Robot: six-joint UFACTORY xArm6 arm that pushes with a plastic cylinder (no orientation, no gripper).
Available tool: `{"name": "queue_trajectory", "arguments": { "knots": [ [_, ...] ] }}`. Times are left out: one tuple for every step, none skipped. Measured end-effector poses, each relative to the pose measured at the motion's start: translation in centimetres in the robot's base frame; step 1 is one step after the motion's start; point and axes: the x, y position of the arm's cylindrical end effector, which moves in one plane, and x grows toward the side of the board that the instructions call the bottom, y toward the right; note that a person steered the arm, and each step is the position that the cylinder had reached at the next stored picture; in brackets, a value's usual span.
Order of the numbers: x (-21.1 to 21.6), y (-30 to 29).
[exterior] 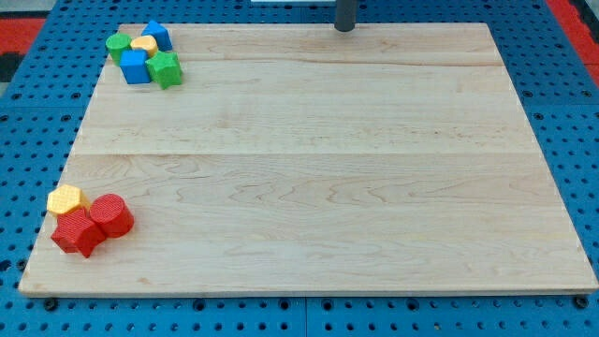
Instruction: Move your arm towards the bottom side
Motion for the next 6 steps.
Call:
{"name": "queue_trajectory", "arguments": {
  "knots": [
    [2.0,1.5],
    [9.4,3.5],
    [14.7,3.1],
    [21.4,3.3],
    [26.7,3.3],
    [30.3,3.3]
  ]
}}
